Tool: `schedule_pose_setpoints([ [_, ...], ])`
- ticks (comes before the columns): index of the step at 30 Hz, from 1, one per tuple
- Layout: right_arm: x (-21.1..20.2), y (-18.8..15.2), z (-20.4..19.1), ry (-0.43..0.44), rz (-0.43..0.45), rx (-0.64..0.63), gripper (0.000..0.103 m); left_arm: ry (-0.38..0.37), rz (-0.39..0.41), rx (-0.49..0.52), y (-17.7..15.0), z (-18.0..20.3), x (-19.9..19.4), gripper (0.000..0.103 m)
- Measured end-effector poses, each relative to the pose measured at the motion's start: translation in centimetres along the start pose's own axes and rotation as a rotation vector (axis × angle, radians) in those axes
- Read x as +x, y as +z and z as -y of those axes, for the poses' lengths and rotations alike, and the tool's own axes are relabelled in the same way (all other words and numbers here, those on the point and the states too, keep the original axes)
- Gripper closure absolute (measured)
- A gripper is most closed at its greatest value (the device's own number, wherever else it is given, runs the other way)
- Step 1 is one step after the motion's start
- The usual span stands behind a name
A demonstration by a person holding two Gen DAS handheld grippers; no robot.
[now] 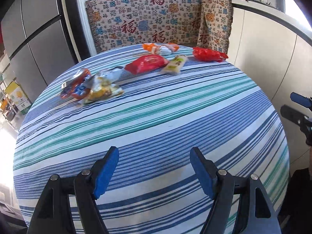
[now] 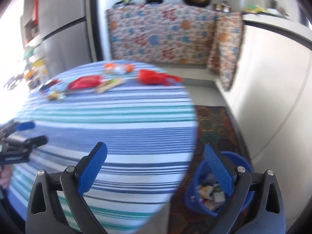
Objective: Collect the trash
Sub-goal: 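Move both tools back over the table toward the remaining trash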
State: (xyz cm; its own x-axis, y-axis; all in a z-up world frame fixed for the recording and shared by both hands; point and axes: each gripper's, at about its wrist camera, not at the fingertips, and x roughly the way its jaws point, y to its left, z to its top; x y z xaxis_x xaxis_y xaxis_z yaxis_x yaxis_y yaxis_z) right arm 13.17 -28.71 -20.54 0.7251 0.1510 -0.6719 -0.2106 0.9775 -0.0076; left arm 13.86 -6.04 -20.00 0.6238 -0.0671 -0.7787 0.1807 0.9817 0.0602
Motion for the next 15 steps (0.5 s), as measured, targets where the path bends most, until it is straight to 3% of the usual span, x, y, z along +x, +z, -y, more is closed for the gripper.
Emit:
schedule_pose_setpoints([
  [2, 1.5, 0.5, -2.8, 0.027, -0.043, -0.032, 0.003, 0.025, -0.002, -0.008, -0.2, -1.1, 0.5, 0.026],
  [6, 5.1, 1.5, -5.7, 0.024, -0.111, -0.022, 0.003, -0.007, -0.032, -0.061, -0.4, -3.1, 1.3, 0.026],
  [9, 7.9, 2.5, -6.2, -0.007, -0.147, 0.001, 0.003, -0.044, -0.031, -0.099, -0.6, -3.9, 1.3, 0.026],
  [15, 10.6, 3.6, -5.2, -0.017, -0.194, 0.075, 0.002, -0.03, -0.044, -0.06, -0.7, -3.3, 1.4, 0.019],
])
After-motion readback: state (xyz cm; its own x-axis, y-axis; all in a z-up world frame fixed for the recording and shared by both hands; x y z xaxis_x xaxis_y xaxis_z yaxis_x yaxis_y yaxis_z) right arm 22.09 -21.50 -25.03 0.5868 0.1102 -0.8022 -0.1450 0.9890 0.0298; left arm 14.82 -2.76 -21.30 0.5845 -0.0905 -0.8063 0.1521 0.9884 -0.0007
